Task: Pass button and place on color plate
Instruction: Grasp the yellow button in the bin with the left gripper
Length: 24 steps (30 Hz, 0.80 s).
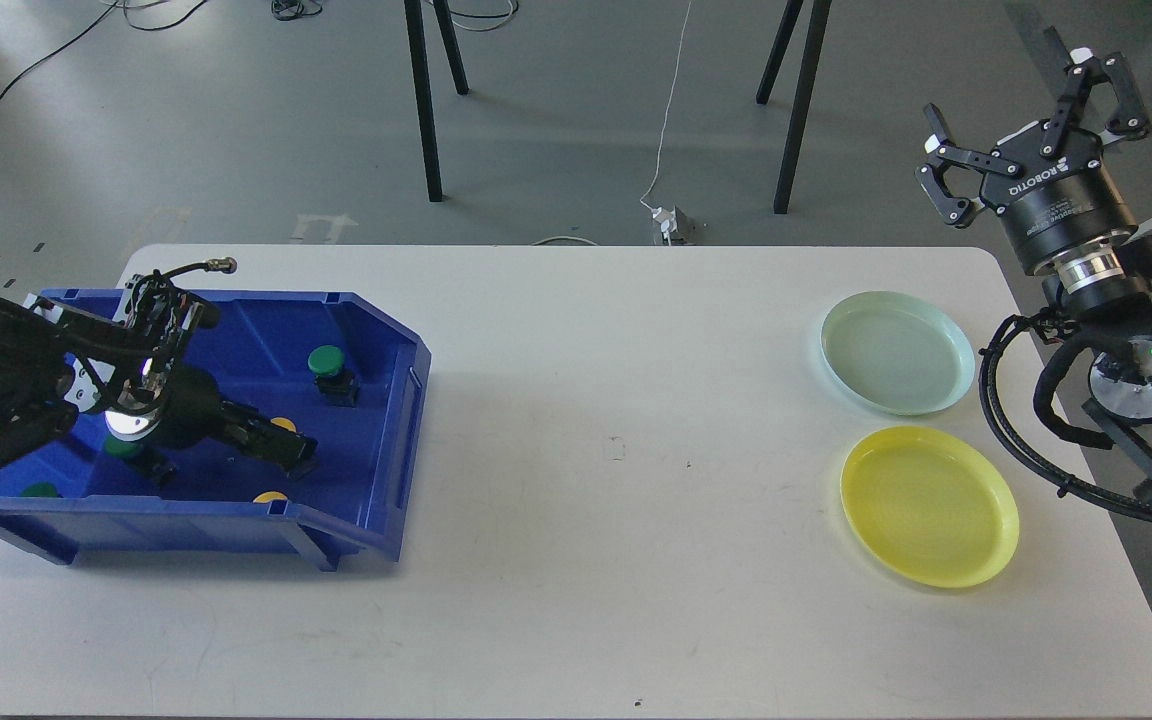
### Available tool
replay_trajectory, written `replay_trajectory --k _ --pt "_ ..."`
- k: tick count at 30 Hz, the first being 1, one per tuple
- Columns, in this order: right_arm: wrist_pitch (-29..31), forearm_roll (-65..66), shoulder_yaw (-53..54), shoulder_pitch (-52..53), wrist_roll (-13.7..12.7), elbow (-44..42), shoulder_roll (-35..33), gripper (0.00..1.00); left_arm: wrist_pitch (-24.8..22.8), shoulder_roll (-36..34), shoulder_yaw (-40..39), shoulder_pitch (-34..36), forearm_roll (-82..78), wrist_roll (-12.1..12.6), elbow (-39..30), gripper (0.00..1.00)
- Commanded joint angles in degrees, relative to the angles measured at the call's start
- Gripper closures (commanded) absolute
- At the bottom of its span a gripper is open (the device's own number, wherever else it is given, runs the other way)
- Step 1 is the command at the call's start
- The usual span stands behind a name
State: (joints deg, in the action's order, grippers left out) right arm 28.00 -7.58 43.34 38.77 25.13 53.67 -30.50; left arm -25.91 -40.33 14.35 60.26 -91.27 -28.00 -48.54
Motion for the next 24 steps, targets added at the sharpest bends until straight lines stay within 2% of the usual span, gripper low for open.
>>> replay_trajectory --k 1,4,6,9,15,18,21,24 --pt "0.0 0.02 -0.01 -0.27 0.01 0.04 0.0 0.01 0.85 0.08 0.06 -0.23 0.04 0.0 0.02 0.07" --pt "0.0 -0.07 -0.01 -0.53 0.01 0.03 0.0 0.01 0.86 0.08 0.06 -0.32 -0.05 0.0 0.02 0.16" --pt "0.0 0.02 -0.01 -0.62 0.01 0.03 0.0 0.01 0.94 0.08 0.06 -0.32 -0.05 0.0 0.02 0.32" --pt "0.0 -0.07 -0.01 -0.97 0.01 0.03 0.0 0.01 1.03 0.08 0.15 -0.5 -0.14 0.0 0.02 0.44" --pt "0.0 -0.07 -0.01 -1.24 0.01 -0.05 -0.09 0.01 3.13 0.08 0.15 -0.59 -0.23 0.0 0.02 0.5" --pt "0.0 -0.07 0.08 -1.33 0.01 -0.05 -0.09 0.01 3.49 0.08 0.15 -0.67 -0.31 0.0 0.02 0.56" --pt "0.0 -0.07 0.08 -1.41 0.01 -0.05 -0.09 0.01 3.49 0.08 0.15 -0.67 -0.31 0.0 0.02 0.71" --pt "0.0 -0.07 0.08 -1.41 0.01 -0.05 -0.09 0.01 3.49 -0.01 0.15 -0.59 -0.23 0.0 0.02 0.74"
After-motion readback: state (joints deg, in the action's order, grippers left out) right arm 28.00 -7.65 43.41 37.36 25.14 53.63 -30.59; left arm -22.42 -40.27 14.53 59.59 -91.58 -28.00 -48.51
